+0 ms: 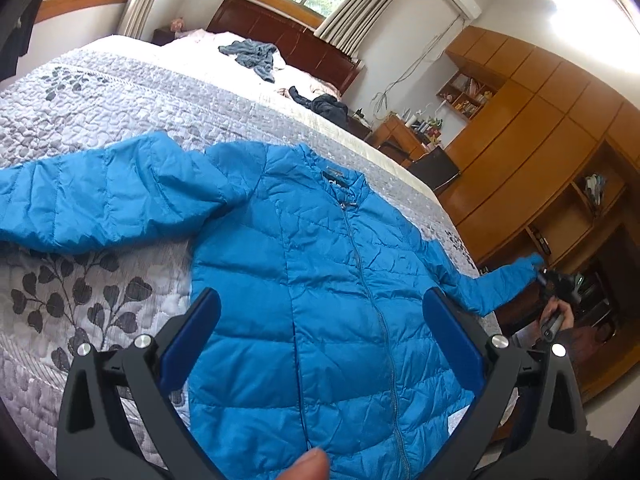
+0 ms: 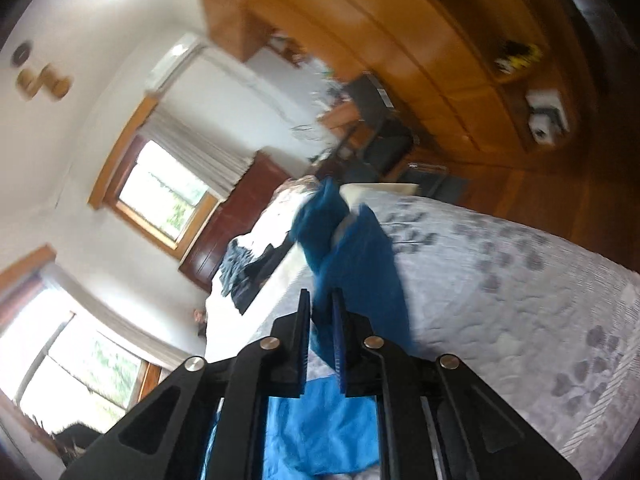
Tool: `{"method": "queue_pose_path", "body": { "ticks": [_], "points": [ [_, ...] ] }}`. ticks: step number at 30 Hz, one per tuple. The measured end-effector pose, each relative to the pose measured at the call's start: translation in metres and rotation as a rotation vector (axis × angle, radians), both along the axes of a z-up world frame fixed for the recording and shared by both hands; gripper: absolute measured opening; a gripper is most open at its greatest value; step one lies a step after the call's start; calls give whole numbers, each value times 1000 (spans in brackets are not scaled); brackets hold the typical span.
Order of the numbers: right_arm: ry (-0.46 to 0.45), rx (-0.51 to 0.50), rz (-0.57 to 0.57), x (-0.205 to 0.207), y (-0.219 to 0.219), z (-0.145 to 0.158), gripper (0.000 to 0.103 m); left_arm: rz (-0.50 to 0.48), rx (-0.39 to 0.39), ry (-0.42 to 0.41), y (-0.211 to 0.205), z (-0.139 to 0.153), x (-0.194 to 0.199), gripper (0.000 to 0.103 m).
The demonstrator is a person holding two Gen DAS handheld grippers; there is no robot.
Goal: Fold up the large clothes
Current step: 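Move the right tool to the jacket sleeve and grasp its cuff, then lift the sleeve with the right tool and fold it across the jacket body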
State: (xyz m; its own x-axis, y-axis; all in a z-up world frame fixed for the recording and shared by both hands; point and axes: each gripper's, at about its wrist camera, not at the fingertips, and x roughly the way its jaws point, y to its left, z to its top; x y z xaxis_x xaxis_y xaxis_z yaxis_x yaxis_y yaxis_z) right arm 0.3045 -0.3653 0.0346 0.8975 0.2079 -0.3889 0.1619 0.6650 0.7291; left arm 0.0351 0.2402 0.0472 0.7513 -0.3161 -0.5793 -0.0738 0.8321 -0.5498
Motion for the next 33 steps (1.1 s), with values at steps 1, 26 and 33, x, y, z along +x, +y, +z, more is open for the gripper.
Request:
{"method": "queue_pose_path", "body": {
  "ticks": [1, 26, 33],
  "points": [
    [-12, -11, 15, 0, 9, 5, 6, -1, -3, -2, 1, 0, -1, 100],
    [597, -1358, 245, 71, 179, -163, 70, -77, 10, 31, -9, -28, 20, 100],
    [670, -1125, 125, 92, 127, -165, 27, -64, 6, 63, -3, -37, 25, 100]
  ]
}}
